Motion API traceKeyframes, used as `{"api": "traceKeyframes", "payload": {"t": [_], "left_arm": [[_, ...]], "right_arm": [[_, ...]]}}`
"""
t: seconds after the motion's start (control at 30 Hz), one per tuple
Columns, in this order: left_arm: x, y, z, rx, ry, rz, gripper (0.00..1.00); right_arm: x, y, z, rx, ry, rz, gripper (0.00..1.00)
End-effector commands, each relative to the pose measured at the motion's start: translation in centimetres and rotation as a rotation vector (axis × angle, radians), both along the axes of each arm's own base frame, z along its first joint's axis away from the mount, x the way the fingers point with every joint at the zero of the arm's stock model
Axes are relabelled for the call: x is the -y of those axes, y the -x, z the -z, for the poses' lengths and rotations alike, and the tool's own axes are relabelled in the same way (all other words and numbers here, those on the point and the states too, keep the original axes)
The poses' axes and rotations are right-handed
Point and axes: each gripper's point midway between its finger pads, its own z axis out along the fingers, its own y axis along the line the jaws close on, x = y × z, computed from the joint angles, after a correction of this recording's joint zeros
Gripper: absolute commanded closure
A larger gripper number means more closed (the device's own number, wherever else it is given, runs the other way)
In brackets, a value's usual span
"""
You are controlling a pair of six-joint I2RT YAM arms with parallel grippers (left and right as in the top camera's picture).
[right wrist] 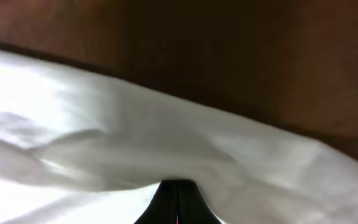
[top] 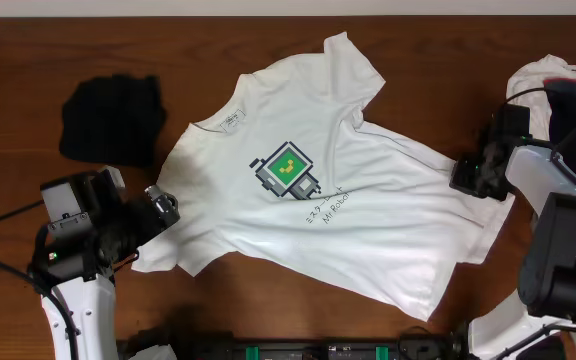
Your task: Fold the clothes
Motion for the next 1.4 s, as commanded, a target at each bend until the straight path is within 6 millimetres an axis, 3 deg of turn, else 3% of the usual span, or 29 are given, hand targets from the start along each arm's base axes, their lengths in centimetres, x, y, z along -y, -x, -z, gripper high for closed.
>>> {"api": "traceKeyframes", "payload": {"t": [0.0,0.23,0.5,0.67,1.0,1.13,1.27,1.37], "left_arm": [[0.1,-0.3,-0.6,0.016,-0.004,0.014,0.02],[0.1,-0.3,-0.6,0.016,-0.004,0.014,0.02],[0.1,-0.3,-0.6,0.015,-0.004,0.014,0.02],[0.1,-0.3,-0.6,0.015,-0.004,0.014,0.02],[0.1,-0.3,-0.6,0.016,-0.004,0.014,0.02],[0.1,-0.3,-0.6,0.016,-0.004,0.014,0.02],[0.1,-0.3,-0.6,0.016,-0.004,0.014,0.02],[0.1,-0.3,-0.6,0.016,-0.004,0.014,0.02]], "right_arm": [[-0.4,-0.4,2.1,-0.041,-0.008,-0.033,0.99],[-0.8,-4.2,3.3,-0.049,0.0,-0.062,0.99],[0.0,-9.8,1.6,0.052,0.066,-0.085,0.99],[0.5,-11.8,1.4,0.122,0.09,-0.081,0.99],[2.0,-14.6,3.5,0.199,0.183,-0.125,0.99],[2.7,-16.8,1.4,0.252,0.219,-0.139,0.99],[2.9,-19.2,-2.3,0.295,0.222,-0.138,0.92],[2.6,-19.6,-5.2,0.28,0.198,-0.146,0.9]]}}
